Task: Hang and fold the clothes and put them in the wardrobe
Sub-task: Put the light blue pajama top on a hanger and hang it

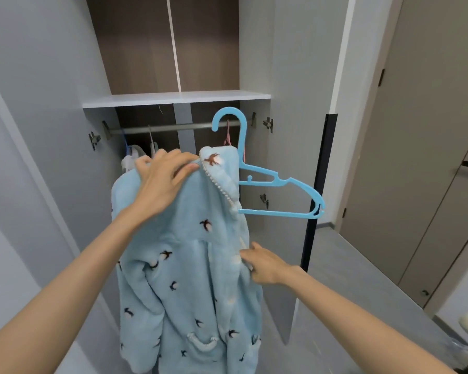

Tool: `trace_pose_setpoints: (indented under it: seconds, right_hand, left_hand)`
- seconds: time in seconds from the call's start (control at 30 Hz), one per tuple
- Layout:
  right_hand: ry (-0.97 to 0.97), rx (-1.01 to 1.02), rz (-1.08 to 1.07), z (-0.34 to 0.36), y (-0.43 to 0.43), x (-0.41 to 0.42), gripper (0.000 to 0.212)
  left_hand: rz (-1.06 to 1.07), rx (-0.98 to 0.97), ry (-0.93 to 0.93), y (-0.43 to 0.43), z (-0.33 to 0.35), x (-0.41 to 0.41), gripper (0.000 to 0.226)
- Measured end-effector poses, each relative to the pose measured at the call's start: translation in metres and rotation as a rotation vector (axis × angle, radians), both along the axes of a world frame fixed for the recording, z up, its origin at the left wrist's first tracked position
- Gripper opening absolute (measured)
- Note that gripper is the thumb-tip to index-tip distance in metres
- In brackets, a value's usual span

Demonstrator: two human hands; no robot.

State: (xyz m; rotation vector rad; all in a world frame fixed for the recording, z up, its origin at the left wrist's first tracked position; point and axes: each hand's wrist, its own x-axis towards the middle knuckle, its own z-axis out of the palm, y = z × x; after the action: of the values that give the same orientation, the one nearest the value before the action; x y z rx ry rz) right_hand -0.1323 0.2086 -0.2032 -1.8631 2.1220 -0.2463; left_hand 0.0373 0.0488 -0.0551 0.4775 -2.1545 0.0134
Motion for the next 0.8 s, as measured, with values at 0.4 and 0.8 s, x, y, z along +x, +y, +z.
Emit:
trace_pose_setpoints:
  seconds: [0.4, 0.8]
  right_hand:
    - [0.641, 0.085, -0.276, 0.002, 0.015, -0.051, 0.044]
    - [0.770, 0.075, -0.364, 0.061, 0.020, -0.094, 0.053]
  left_hand:
    - [0.074, -0.038, -0.165, -0.028, -0.043, 0.035, 0.026]
    - [0.067, -0.088, -0.231, -0.024, -0.071, 0.031, 0.024]
